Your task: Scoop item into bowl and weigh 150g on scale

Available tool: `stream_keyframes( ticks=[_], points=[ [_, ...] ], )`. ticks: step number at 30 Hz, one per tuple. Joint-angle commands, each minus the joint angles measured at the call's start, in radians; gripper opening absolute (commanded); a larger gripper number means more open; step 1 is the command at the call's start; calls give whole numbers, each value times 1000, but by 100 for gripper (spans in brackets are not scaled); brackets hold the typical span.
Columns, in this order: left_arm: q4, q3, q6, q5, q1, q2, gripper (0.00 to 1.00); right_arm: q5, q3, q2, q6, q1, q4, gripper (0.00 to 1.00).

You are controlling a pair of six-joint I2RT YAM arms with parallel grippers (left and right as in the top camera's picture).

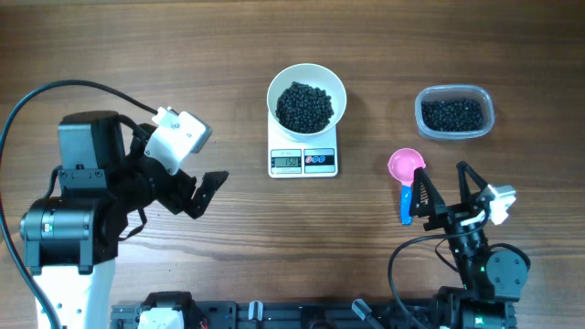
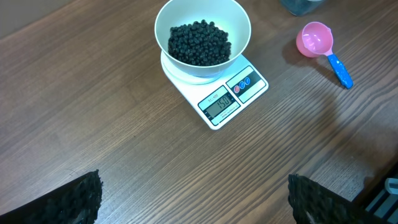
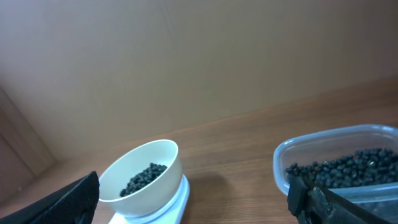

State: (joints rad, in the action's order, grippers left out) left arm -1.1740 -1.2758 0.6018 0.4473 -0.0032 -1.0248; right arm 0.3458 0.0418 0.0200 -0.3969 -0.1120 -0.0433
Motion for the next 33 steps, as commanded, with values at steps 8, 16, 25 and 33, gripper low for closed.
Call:
stream_keyframes(
  ticks=[8,16,25,33],
  points=[
    [2,-14,19,19,7,-3,100,-53,-5,-17,214,8,1,100],
    [2,-14,19,19,7,-3,100,-151,-38,-18,274,87,-34,100],
    [2,-14,19,19,7,-3,100,-151,-37,-18,293,93,30,100],
    [2,-14,19,19,7,-3,100,-151,-37,-18,368,93,30,100]
  ],
)
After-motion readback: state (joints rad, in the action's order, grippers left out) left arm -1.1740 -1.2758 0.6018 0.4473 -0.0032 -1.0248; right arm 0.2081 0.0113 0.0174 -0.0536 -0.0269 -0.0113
